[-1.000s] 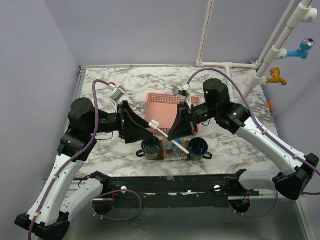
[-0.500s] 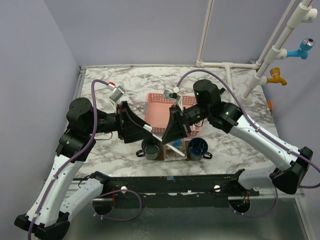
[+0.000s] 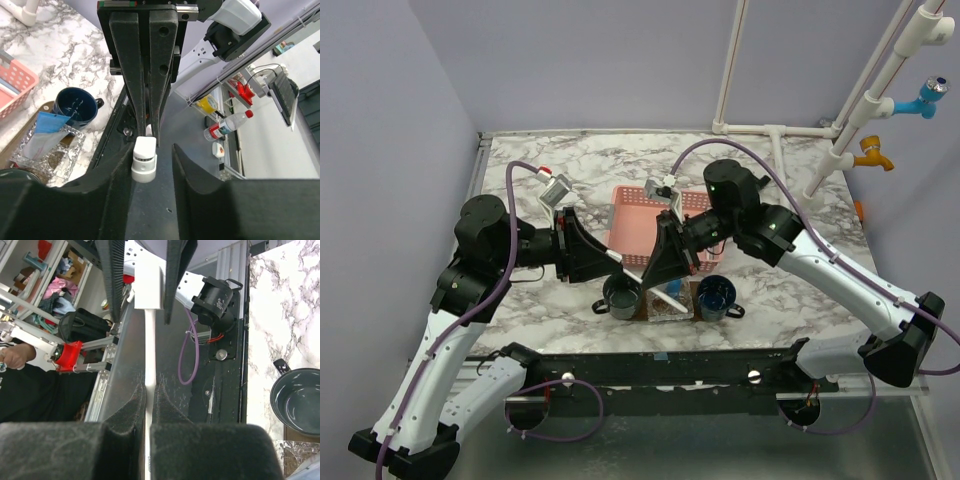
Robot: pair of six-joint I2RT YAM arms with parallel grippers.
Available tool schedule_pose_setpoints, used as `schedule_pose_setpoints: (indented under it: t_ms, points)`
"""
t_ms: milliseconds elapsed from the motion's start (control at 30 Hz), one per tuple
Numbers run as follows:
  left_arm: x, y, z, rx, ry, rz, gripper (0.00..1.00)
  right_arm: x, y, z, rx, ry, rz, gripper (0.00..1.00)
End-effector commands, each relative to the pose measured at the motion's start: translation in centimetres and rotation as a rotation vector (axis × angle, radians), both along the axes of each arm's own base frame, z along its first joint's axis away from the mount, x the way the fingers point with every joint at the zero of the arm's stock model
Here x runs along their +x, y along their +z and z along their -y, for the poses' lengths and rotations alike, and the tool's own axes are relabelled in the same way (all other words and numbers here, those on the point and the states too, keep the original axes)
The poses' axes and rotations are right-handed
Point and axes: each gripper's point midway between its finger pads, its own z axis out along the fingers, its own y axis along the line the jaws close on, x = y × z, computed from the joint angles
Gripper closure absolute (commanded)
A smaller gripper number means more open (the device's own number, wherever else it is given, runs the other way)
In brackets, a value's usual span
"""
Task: Prepare toiletry sets of a toothbrush and toothpaste on the tray
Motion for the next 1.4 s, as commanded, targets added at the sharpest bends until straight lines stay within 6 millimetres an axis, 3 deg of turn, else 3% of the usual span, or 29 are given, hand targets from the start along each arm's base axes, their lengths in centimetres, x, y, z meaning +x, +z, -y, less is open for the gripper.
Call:
schedule_pose_setpoints:
  t_ms: [0, 267, 367, 533, 700, 1067, 1367]
  points:
    - [-0.5, 0.6, -0.4, 0.001, -0.002, 0.048, 0.71, -0.1, 0.2, -0.2, -0.004, 0.001, 0.008, 1.0]
    - [0.1, 0.0, -0.5, 0.021, 0.033, 0.055, 1.0, -0.3, -0.6, -0.2, -0.022, 0.002, 0.006, 1.0]
    - [0.1, -0.1, -0.6, 0.022, 0.043, 0.056, 1.0, -0.1, -0.8, -0.1, -0.031, -0.01, 0.011, 0.98]
    - [0.2, -0.1, -1.4, 0.028, 0.134, 0.089, 1.0, 1.1, -1.4, 0.0, -0.057, -0.106, 0.059, 0.57]
    - [-0.1, -0.3, -2.6, 0.053, 0.24, 0.126, 1.0, 3.1, -1.3, 0.4, -0.077, -0.259, 0.124, 0.38]
    - [-0.6, -3.7, -2.9, 0.17, 0.322, 0.065, 1.0, 8.0, 1.7, 2.9, -0.027, -0.675, 0.229, 0.27]
    - [0.2, -8.2, -2.6, 0.329, 0.433, -0.02, 1.0, 11.3, 1.1, 4.8, -0.066, -0.91, 0.239, 0.27]
